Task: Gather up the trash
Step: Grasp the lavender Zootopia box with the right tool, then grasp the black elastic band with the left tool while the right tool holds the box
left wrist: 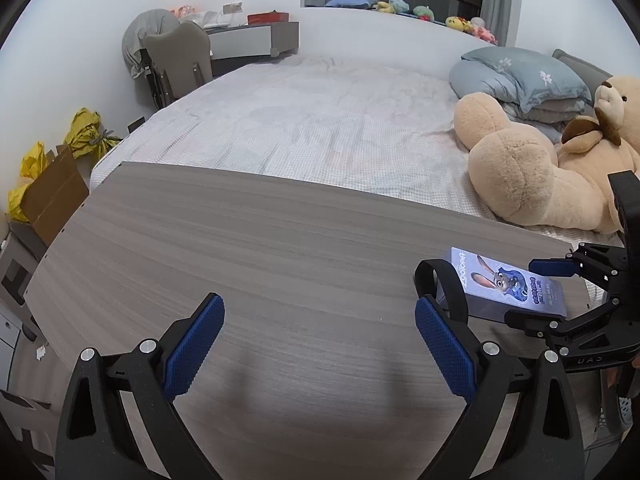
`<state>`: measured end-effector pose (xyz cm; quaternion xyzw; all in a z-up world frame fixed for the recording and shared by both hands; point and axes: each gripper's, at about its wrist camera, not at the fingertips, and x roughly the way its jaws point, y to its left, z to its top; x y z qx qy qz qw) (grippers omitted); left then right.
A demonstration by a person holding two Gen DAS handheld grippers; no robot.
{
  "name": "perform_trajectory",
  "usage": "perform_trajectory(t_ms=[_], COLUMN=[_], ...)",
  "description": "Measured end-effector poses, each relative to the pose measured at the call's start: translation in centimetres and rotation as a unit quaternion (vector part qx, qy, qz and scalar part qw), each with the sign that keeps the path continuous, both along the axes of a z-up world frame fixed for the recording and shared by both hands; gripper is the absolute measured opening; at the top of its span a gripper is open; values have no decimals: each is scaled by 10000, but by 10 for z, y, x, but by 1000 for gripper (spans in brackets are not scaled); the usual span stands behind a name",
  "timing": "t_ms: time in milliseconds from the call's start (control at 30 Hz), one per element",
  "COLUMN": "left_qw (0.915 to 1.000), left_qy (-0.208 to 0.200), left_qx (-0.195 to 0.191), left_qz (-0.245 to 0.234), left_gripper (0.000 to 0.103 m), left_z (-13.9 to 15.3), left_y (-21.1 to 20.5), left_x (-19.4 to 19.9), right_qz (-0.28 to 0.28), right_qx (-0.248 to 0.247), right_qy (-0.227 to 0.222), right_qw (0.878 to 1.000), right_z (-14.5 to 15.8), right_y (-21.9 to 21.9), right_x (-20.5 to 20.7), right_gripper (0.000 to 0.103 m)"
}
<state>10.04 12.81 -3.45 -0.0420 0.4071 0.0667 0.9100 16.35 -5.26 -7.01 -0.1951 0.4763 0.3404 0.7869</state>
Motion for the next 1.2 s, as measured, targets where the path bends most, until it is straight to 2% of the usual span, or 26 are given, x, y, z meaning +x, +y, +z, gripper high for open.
perform_trajectory(t_ms=[233, 300, 500, 633, 800, 967, 1033, 1200], left_qw=[10000, 10000, 9999, 9997, 9995, 9991, 9989, 9986], left_qy=[-1, -8, -15, 4, -30, 5, 30, 40], left_qx=[-15, -31, -100, -156, -179, -257, -278, -285], left_qz=[-17, -32, -99, -168, -268, -346, -369, -439], left_gripper=[94, 94, 94, 94, 94, 94, 94, 94], left_z=[0, 0, -2, -3, -2, -4, -5, -5], left_y=[-2, -2, -5, -9, -16, -20, -22, -26], left_x=[-1, -2, -4, -6, -11, -12, -12, -13], right_qz=[-51, -78, -513, -990, -1999, -3081, -3362, -3608], right_qx=[12, 23, 24, 79, 217, 625, 796, 919], right_qy=[28, 38, 50, 45, 7, 28, 45, 44], right_qw=[10000, 10000, 9987, 9950, 9796, 9493, 9384, 9281], right_z=[-9, -9, -7, -7, -6, -7, -8, -11], right_y=[5, 5, -4, -13, -35, -54, -57, -58], right_x=[0, -2, -13, -24, -34, -54, -62, -73], right_gripper=[71, 66, 53, 53, 53, 53, 53, 53])
